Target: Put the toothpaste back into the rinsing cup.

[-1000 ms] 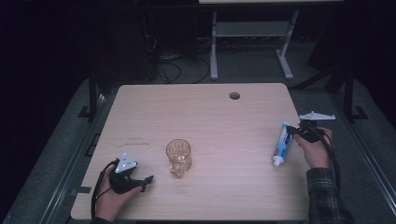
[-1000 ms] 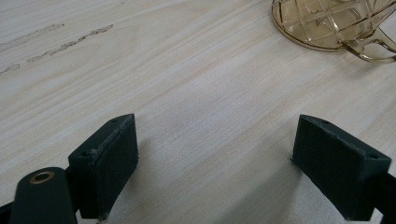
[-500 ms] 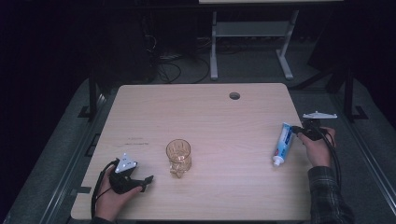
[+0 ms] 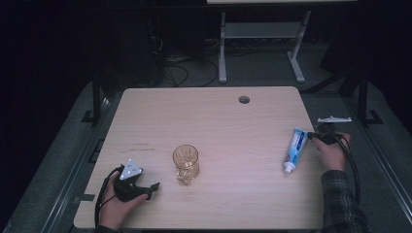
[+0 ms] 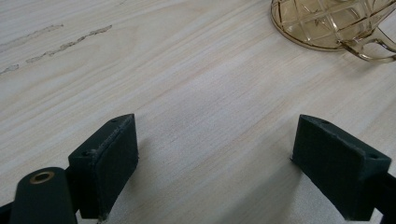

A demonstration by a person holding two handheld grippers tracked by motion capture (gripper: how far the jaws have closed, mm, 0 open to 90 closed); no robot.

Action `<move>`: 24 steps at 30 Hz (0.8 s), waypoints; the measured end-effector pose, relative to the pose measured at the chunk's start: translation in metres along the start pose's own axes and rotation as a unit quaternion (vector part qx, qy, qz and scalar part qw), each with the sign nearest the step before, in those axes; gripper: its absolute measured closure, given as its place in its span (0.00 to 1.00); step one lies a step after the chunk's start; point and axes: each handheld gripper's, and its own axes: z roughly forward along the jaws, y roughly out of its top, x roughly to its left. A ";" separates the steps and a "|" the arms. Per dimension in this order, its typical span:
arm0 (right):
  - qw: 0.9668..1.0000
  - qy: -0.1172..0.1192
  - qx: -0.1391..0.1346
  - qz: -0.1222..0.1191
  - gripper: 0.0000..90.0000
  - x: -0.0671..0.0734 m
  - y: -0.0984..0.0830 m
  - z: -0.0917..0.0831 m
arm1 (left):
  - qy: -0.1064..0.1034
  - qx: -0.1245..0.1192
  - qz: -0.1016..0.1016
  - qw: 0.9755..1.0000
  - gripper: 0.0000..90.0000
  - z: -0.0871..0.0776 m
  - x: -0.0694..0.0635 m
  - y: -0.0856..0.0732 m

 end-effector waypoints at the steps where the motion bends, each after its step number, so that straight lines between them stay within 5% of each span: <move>1: 1.000 0.002 -0.002 -0.001 1.00 0.000 0.001 0.001 | 0.000 0.000 0.000 1.000 0.15 0.000 0.000 0.000; 13: 1.000 0.012 0.008 -0.015 1.00 0.010 0.006 0.011 | -0.001 0.000 0.001 1.000 0.15 0.000 0.000 0.000; 24: 0.998 0.049 0.006 -0.037 1.00 0.029 0.011 0.016 | -0.002 0.000 0.001 1.000 0.15 0.000 0.000 0.000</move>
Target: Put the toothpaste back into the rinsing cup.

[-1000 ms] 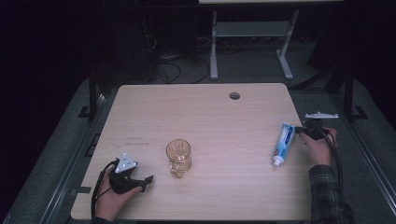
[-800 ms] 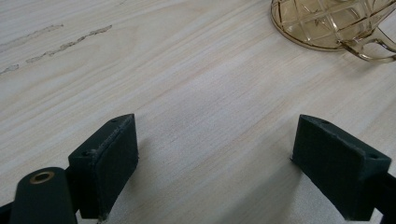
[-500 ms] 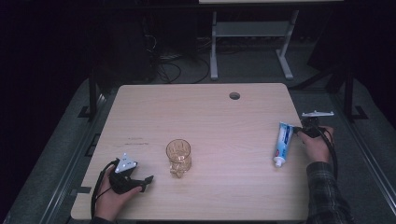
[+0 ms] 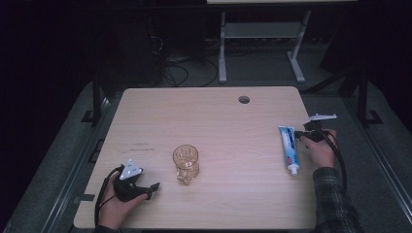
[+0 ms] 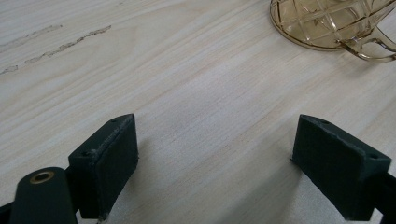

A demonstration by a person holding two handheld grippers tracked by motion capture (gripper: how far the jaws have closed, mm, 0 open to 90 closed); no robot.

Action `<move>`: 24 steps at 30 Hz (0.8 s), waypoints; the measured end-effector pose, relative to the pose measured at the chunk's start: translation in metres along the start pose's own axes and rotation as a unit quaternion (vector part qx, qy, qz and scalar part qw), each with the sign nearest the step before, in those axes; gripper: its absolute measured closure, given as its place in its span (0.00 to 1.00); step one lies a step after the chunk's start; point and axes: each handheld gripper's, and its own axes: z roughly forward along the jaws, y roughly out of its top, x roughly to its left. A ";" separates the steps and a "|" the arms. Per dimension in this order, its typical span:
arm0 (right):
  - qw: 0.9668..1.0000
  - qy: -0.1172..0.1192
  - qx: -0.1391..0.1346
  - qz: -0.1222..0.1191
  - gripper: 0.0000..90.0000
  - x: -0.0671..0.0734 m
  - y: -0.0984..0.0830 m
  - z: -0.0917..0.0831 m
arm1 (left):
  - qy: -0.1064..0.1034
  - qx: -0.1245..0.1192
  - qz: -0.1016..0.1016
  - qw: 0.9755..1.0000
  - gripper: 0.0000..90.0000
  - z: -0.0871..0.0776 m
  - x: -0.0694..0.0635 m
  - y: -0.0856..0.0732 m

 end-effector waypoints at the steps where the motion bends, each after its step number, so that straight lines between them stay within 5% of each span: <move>1: 1.000 0.003 -0.001 -0.001 1.00 0.002 0.000 0.000 | 0.000 0.000 0.000 1.000 0.15 0.000 0.000 0.000; 24: 0.997 0.063 -0.001 -0.039 1.00 0.028 0.006 0.003 | -0.001 0.000 0.001 1.000 0.15 0.000 0.000 0.000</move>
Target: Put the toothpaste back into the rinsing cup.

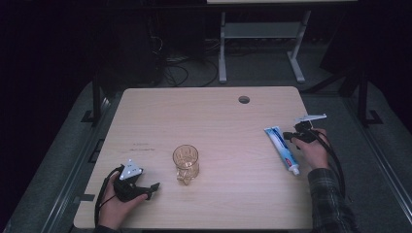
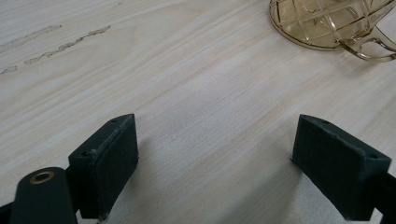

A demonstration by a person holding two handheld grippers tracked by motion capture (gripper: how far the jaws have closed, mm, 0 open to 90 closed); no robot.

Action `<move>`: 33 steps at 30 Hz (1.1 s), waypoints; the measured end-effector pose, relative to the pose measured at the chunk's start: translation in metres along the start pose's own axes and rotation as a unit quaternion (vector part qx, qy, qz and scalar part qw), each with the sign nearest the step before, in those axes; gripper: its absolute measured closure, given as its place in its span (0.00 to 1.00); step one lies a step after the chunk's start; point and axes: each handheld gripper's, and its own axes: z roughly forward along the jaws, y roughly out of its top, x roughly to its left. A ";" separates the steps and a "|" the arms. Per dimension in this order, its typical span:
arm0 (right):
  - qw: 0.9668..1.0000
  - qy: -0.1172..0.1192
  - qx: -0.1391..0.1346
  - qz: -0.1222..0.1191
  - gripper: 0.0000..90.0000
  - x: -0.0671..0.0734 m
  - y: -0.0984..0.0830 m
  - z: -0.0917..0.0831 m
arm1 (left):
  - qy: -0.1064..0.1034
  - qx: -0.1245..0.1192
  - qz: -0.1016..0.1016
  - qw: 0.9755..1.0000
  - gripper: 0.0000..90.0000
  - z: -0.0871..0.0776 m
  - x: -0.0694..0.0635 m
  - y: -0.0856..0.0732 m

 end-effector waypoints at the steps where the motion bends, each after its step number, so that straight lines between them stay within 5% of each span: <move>1: 1.000 0.004 0.000 0.000 1.00 0.001 0.000 0.000 | 0.000 0.000 0.000 1.000 0.15 0.000 0.000 0.000; 13: 0.999 0.029 0.006 -0.018 0.99 0.012 0.000 0.003 | 0.000 0.000 0.000 1.000 0.15 0.000 0.000 0.000; 16: 0.999 0.033 -0.006 -0.006 0.93 0.010 0.002 -0.002 | 0.000 0.000 0.000 1.000 0.15 0.000 0.000 0.000; 24: 0.999 0.037 -0.012 -0.022 0.68 0.020 0.018 -0.016 | 0.000 0.000 0.000 1.000 0.15 0.000 0.000 0.000; 33: 0.999 0.027 0.016 -0.041 0.49 0.033 0.025 -0.004 | 0.000 0.000 0.000 1.000 0.15 0.000 0.000 0.000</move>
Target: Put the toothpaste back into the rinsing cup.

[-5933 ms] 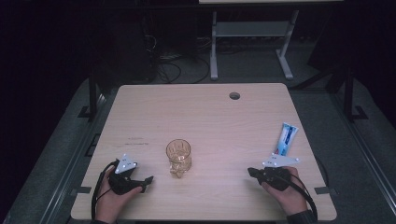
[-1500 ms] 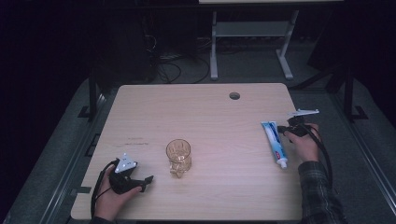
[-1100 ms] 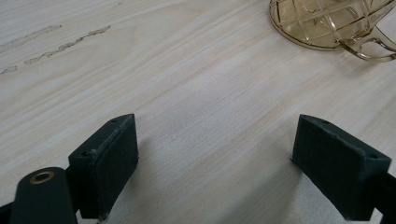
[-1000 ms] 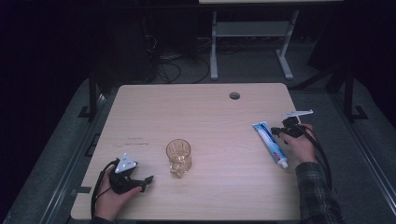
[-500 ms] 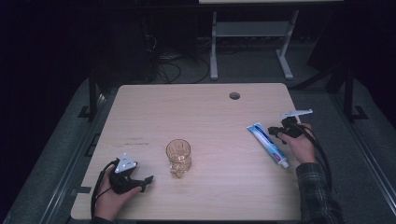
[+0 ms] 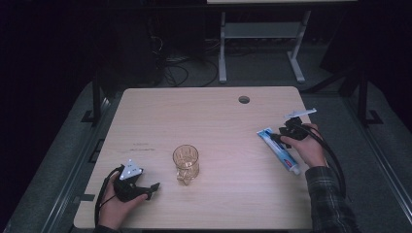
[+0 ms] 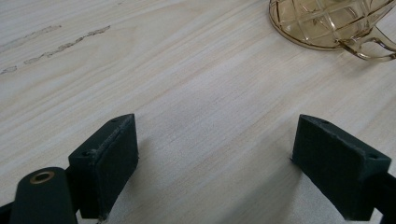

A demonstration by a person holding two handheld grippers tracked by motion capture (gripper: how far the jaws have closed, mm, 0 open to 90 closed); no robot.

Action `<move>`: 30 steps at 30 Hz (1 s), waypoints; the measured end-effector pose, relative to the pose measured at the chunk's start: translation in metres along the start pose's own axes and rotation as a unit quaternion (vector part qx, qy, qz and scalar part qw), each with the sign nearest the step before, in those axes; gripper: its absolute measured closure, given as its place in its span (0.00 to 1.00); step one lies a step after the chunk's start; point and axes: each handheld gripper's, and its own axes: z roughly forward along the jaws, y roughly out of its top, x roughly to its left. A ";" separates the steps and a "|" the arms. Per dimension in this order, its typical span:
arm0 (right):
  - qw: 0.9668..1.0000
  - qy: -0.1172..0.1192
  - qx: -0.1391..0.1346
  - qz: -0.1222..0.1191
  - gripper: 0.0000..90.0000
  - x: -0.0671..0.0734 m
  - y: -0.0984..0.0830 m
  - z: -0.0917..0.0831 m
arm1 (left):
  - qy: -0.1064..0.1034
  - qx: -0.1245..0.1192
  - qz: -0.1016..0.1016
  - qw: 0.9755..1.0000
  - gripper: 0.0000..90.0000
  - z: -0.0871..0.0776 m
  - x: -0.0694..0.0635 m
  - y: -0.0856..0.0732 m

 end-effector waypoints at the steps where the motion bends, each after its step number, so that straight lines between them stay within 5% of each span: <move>1: 1.000 0.000 0.004 0.000 0.49 0.001 0.000 0.002 | 0.000 0.000 0.000 1.000 0.15 0.000 0.000 0.000; 11: 0.999 -0.006 0.053 -0.010 0.46 0.006 0.001 0.021 | 0.000 0.000 0.000 1.000 0.15 0.000 0.000 0.000; 30: 0.995 -0.020 0.092 -0.026 0.44 0.011 0.003 0.032 | 0.000 0.000 0.000 1.000 0.15 0.000 0.000 0.000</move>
